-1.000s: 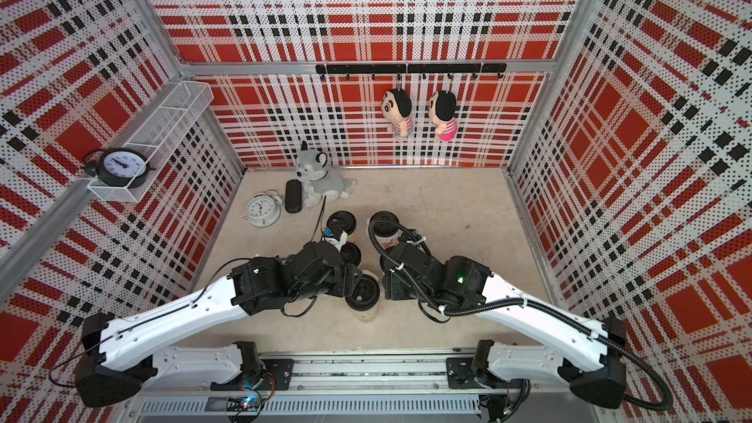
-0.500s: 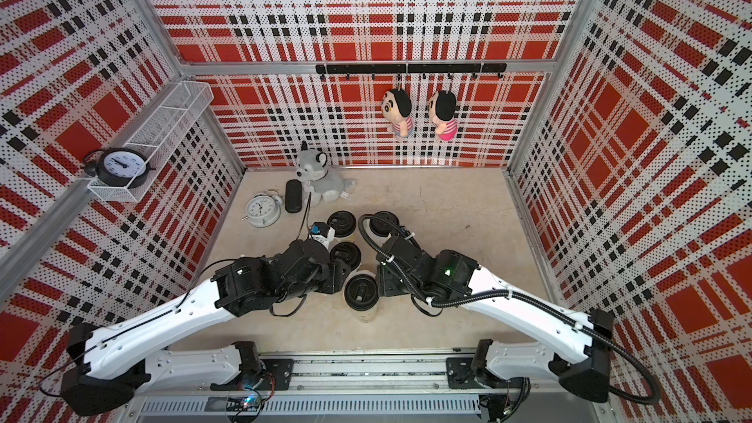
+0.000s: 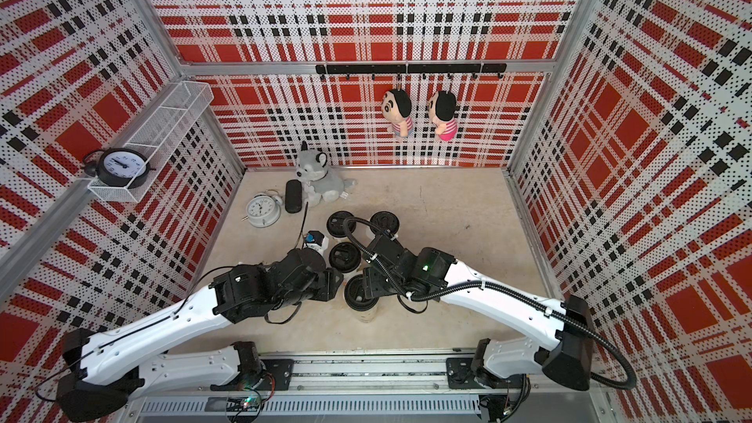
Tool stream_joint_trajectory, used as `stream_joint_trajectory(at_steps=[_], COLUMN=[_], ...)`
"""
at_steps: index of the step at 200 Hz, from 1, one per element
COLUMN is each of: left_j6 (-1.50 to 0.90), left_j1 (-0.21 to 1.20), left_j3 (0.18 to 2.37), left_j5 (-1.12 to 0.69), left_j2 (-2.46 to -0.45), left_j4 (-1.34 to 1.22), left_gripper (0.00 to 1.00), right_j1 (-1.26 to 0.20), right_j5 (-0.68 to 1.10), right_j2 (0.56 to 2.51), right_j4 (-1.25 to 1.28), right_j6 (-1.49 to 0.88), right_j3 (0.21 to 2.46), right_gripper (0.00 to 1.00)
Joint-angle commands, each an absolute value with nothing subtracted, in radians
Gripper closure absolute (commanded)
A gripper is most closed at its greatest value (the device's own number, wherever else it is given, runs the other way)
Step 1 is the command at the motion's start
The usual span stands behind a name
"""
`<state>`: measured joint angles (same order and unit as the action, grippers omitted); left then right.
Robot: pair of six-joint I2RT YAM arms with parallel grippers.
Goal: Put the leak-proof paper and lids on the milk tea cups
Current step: Secure the cup lid on the cup.
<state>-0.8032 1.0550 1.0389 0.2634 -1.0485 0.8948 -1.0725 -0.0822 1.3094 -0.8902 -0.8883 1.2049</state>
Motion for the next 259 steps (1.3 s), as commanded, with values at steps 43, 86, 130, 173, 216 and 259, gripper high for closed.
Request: stream_joint_trajectory(at_steps=[43,86,130,173,216,259], left_j6=[-0.802,-0.798,-0.791,-0.79,-0.822,-0.913], left_j1=[1.049,1.049,1.049,1.054,1.083,1.143], left_j3=[1.003,0.98,0.951,0.932,0.893,0.759], left_j5=[0.239,0.221,0.2,0.181,0.151,0.119], left_j2=[-1.035,-1.049,-1.065,-1.074,-1.074,-1.08], left_j4=[0.859,0.831,0.791,0.77,0.77,0.761], left_gripper=[0.52,0.52,0.53,0.53,0.53,0.55], right_j1=[-1.09,-1.089,-1.09,-1.09,-1.091,-1.091], right_j5=[-0.078,-0.087,-0.061,-0.034,-0.033,-0.009], right_j2=[1.318,1.319,1.339,1.344,1.348,1.361], right_j4=[-0.883,-0.914,-0.956,-0.998,-1.022,-1.015], right_j6=[-0.914,-0.935,-0.947,-0.95,-0.951,-0.96], right_j3=[1.177,1.126,1.08,1.051,1.042,0.995], right_gripper=[0.33,0.33,0.34,0.34,0.35,0.35])
